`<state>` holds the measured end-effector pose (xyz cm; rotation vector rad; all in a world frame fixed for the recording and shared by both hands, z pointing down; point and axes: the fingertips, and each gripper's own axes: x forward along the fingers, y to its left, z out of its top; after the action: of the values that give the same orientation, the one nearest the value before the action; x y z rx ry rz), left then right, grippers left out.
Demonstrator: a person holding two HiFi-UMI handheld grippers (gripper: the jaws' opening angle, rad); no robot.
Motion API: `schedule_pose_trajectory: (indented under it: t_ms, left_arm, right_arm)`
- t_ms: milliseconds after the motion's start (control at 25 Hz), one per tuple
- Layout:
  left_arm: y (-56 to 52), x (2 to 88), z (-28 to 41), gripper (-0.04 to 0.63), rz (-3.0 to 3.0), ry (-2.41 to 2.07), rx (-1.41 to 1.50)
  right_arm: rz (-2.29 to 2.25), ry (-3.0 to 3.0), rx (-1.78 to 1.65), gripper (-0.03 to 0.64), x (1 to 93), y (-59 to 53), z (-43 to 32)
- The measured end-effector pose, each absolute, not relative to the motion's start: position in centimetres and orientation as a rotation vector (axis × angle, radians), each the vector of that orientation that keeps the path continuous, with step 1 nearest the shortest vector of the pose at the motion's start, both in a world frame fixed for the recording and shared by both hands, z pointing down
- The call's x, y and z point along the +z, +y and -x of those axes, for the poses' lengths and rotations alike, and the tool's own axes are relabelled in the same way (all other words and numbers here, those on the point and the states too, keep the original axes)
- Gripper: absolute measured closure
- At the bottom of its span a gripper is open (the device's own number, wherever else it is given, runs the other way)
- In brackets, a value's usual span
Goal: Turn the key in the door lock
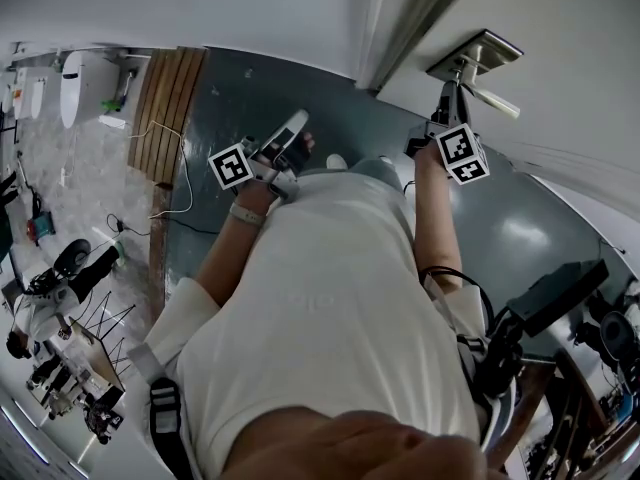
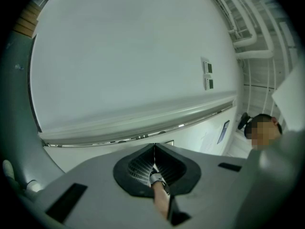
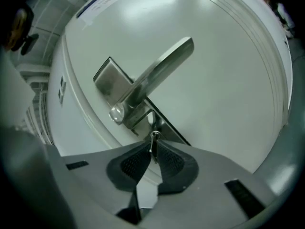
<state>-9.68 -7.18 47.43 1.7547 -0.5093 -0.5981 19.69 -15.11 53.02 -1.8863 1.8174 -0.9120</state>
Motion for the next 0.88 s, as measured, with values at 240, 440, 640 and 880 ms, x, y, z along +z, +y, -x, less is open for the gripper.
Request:
schedule_pose_trajectory:
  t_ms: [240,440,640,880]
  left_arm:
    - [-7.11,47.5,9.79,0.588,-1.744,-0.516,-0.606]
    - [-7.13,47.72,9.91,0.588,-1.726,-0.519,-0.613]
    - [-7.23,47.73,9.98,0.588,-1.714,-0.518,-0.62]
    - [-7.22,47.86,10.09,0.588,-1.706,-0.52,-0.624]
  right_arm:
    - [1.747,1.69,-1.04,0.566,53.04,-14.95,-19.82]
    - [1.652,1.601,-1.117,0.565,53.12,-14.8,-19.92]
    - [1.553,1.508,-1.189,0.565,53.28,-14.67,-19.94]
    - [1.482,1.447,-1.234,0.565,53.55,-14.55,-19.89]
